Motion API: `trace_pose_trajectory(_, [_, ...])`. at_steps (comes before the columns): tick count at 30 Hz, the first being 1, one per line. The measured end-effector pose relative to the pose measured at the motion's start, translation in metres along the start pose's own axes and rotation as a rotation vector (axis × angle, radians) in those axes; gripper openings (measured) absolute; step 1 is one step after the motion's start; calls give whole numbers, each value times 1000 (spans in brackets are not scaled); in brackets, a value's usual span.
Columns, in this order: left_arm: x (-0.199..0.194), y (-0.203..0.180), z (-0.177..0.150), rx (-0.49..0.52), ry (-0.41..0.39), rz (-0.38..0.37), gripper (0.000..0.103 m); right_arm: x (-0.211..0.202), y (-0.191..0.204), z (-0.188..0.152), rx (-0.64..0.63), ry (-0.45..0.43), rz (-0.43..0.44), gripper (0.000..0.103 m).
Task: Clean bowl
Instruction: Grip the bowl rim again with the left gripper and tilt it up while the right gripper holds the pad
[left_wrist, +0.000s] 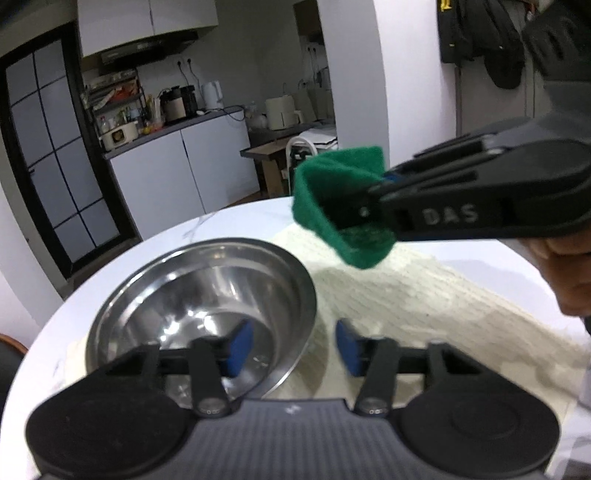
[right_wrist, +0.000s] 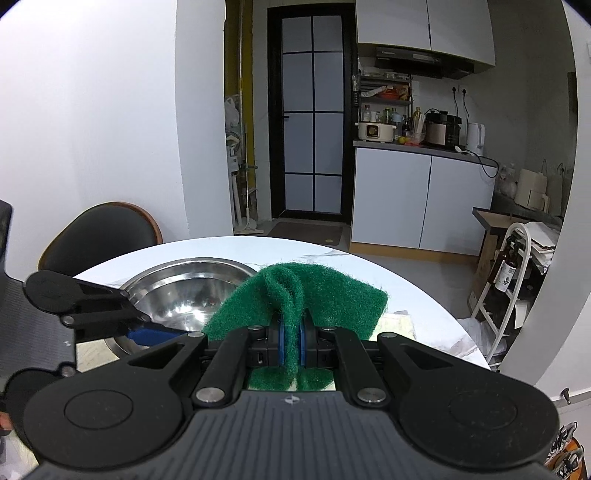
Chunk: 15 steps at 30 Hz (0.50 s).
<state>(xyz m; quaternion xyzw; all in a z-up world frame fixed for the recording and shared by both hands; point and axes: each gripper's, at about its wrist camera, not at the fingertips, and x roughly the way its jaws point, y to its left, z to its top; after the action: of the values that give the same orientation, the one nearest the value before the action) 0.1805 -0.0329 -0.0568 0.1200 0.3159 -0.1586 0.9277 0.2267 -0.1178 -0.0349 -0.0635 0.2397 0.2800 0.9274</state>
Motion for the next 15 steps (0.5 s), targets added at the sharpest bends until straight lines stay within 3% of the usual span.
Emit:
trace_pose_trajectory(4, [4,5,-1,-19,13,2,27,-5,6,-4,-11,4,5,8])
trace_pose_trajectory(6, [3,7,-1,-22,16,3,23,-6,10,-7,-21,6,6,8])
trace_pose_trajectory(8, [2,9,0,-41,15,-6,11,-8,13,-8,-27,8,6,8])
trace_pose_trajectory(10, [-2,13,2,-67,9,-17,11,-10,16,-10,-26,9,4,8])
trace_pose_trajectory(15, [-20,28,9,-169,-70,-41,7,-18,22,-12,-16,2,-1,8])
